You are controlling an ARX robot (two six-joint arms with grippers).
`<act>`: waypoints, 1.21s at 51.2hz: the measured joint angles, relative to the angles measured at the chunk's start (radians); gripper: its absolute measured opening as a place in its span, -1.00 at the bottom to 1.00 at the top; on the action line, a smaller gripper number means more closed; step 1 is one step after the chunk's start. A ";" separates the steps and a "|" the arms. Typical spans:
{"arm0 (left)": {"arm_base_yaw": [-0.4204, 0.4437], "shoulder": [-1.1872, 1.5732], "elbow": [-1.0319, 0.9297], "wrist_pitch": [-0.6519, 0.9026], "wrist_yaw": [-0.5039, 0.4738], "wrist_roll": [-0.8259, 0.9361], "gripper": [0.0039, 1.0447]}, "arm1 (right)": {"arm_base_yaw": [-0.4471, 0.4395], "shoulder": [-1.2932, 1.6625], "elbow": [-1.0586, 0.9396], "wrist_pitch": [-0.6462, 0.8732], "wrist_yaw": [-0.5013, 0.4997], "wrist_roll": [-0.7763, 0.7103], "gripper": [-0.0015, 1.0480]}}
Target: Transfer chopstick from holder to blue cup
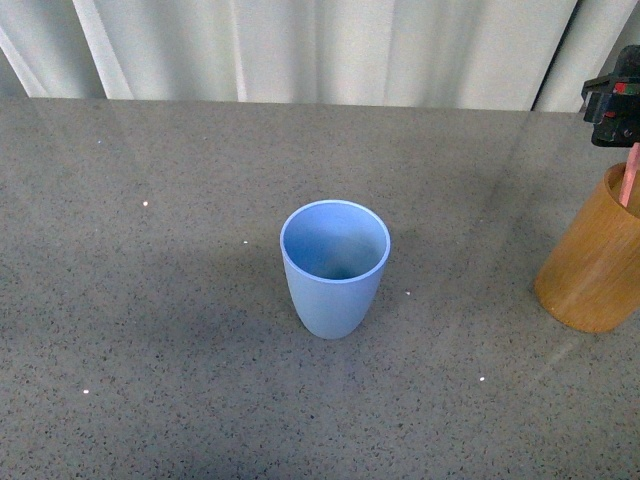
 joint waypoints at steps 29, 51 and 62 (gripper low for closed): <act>0.000 0.000 0.000 0.000 0.000 0.000 0.87 | 0.034 -0.128 -0.019 -0.050 0.026 -0.019 -0.97; 0.000 0.000 0.000 0.000 0.000 0.000 0.87 | 0.159 -0.428 0.105 -0.174 0.076 -0.097 -0.97; 0.000 0.000 0.000 0.000 0.000 0.000 0.87 | 0.359 -0.426 0.193 -0.212 0.063 -0.050 -0.97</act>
